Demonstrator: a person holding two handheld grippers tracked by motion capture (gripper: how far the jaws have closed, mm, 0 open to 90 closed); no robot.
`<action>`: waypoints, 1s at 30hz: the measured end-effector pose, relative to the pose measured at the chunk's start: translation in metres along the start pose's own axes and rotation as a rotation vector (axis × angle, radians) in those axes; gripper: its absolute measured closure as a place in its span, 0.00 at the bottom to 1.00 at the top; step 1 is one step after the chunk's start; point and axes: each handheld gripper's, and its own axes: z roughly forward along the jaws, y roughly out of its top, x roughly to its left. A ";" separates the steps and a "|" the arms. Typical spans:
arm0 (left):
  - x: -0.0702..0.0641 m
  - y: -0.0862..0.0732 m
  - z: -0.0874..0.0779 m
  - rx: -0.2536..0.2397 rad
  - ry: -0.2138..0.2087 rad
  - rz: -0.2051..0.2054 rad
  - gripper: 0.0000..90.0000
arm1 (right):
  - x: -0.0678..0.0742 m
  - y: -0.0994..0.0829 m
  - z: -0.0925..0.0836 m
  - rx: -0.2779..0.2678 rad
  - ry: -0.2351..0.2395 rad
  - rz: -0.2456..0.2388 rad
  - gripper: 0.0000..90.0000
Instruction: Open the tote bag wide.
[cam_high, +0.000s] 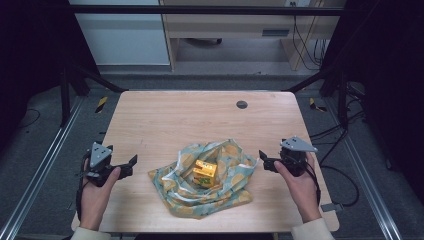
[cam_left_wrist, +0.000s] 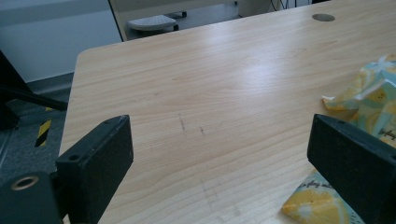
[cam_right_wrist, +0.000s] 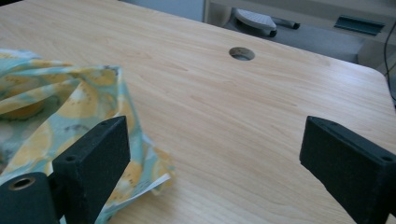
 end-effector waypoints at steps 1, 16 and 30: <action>0.001 0.000 0.000 -0.001 0.002 0.000 0.07 | -0.003 0.001 0.000 -0.002 -0.006 0.003 0.10; 0.014 -0.006 0.003 0.013 0.054 0.029 0.06 | -0.040 -0.014 -0.015 -0.015 -0.133 0.081 0.12; 0.035 -0.023 0.024 0.159 0.081 0.009 0.06 | -0.059 -0.050 0.003 0.088 -0.107 0.148 0.11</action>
